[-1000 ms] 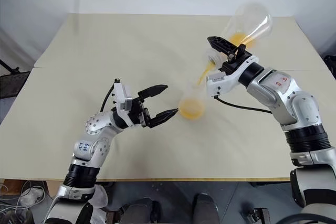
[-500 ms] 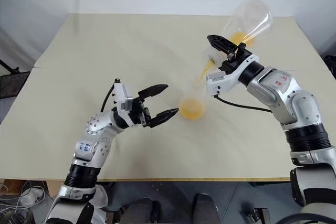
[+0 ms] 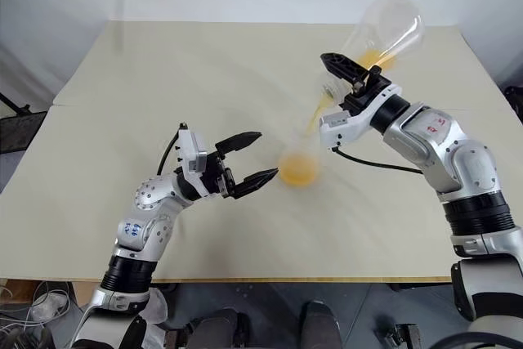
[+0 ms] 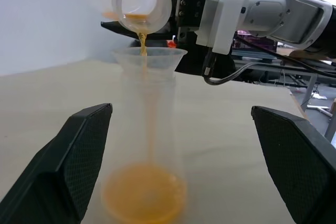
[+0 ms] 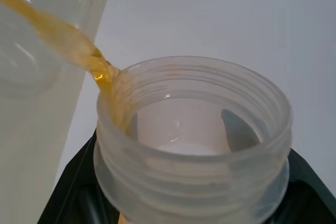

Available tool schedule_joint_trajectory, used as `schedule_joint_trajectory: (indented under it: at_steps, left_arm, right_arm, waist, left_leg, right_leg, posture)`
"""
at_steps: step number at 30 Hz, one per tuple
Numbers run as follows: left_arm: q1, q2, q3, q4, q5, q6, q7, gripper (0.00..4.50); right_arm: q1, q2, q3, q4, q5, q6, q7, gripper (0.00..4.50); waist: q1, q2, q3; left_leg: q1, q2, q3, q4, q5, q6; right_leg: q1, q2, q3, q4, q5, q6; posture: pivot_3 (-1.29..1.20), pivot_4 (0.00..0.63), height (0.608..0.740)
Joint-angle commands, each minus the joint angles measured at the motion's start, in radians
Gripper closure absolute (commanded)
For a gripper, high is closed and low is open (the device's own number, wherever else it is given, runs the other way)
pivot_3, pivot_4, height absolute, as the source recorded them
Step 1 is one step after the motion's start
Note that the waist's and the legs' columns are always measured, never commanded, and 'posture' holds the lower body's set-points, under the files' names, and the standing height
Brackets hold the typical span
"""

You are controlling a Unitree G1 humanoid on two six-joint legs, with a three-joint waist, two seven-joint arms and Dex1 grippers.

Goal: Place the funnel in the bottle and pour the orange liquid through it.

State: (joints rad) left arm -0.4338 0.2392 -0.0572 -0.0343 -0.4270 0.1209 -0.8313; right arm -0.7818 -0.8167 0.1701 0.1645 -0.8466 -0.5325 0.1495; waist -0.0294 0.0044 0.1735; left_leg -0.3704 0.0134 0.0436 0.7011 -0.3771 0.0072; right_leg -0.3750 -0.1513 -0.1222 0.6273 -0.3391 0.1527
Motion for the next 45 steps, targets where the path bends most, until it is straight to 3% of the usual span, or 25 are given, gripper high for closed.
schedule_joint_trajectory:
  at_steps: [1, 45]
  left_arm:
    - [-0.013, -0.007, 0.002, -0.021, 0.002, -0.024, 0.004, 0.00]
    - [-0.014, -0.013, -0.003, -0.024, 0.001, -0.026, 0.013, 0.00]
  right_arm:
    - [-0.033, -0.018, -0.014, -0.020, -0.002, -0.005, -0.032, 2.02]
    - [-0.052, -0.043, -0.009, 0.015, -0.054, -0.012, -0.120, 2.02]
  waist:
    - [0.000, 0.000, 0.000]
    - [0.000, 0.000, 0.000]
  left_leg:
    - [0.000, 0.000, 0.000, 0.000, 0.000, 0.000]
    - [0.000, 0.000, 0.000, 0.000, 0.000, 0.000]
  right_leg:
    - [0.000, 0.000, 0.000, 0.000, 0.000, 0.000]
    - [0.000, 0.000, 0.000, 0.000, 0.000, 0.000]
  posture:
    - [0.00, 0.150, 0.740]
    - [0.00, 0.150, 0.740]
